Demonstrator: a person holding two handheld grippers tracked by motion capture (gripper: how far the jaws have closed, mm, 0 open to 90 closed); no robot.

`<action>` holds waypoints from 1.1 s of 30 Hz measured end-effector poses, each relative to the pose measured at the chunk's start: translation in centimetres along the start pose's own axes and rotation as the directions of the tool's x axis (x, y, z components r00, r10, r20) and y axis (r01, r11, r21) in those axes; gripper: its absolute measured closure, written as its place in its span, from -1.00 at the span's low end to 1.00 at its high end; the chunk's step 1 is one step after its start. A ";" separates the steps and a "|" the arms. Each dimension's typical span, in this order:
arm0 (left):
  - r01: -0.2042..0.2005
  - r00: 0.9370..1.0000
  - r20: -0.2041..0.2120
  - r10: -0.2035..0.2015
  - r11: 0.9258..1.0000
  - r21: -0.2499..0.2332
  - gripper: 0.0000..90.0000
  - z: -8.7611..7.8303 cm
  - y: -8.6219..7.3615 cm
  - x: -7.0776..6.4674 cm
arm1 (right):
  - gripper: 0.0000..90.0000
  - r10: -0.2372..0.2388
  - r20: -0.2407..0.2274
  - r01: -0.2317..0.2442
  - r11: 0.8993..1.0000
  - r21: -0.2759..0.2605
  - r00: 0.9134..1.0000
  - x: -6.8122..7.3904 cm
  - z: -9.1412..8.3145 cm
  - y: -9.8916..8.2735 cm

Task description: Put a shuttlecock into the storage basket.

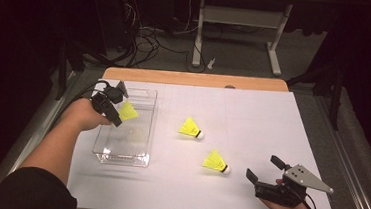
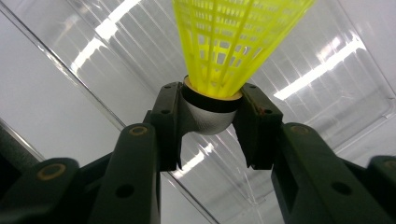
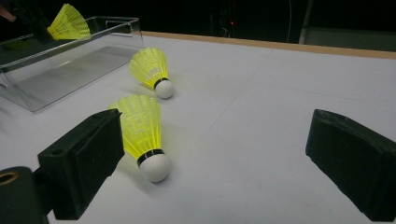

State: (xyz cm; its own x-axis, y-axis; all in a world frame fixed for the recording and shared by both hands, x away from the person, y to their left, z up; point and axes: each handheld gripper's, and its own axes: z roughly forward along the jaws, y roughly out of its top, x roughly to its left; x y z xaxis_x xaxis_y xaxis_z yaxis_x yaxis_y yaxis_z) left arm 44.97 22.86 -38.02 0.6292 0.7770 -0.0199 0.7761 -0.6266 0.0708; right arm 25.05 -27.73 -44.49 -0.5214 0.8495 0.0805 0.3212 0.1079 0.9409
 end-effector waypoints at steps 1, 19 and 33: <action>0.002 1.000 0.000 -0.002 1.000 -0.001 0.42 0.1 0.0 0.1 | -0.89 0.000 -0.001 0.000 1.000 -0.001 1.000 0.0 0.0 0.0; 0.038 0.999 -0.008 -0.038 0.998 0.042 0.42 1.7 0.0 0.6 | -0.89 0.000 -0.003 0.000 1.000 -0.004 1.000 0.0 0.0 0.0; 0.034 0.999 -0.014 -0.034 0.998 0.057 0.42 2.4 0.5 0.1 | -0.89 0.000 -0.006 0.000 1.000 -0.004 1.000 0.0 0.0 0.0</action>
State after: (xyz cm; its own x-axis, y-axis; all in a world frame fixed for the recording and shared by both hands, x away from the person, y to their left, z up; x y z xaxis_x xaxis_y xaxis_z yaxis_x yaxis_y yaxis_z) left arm 45.55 22.48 -40.35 0.6020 0.7984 -0.0087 0.7985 -0.6019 0.0133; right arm 25.00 -27.72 -44.47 -0.5260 0.8465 0.0821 0.3179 0.1061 0.9422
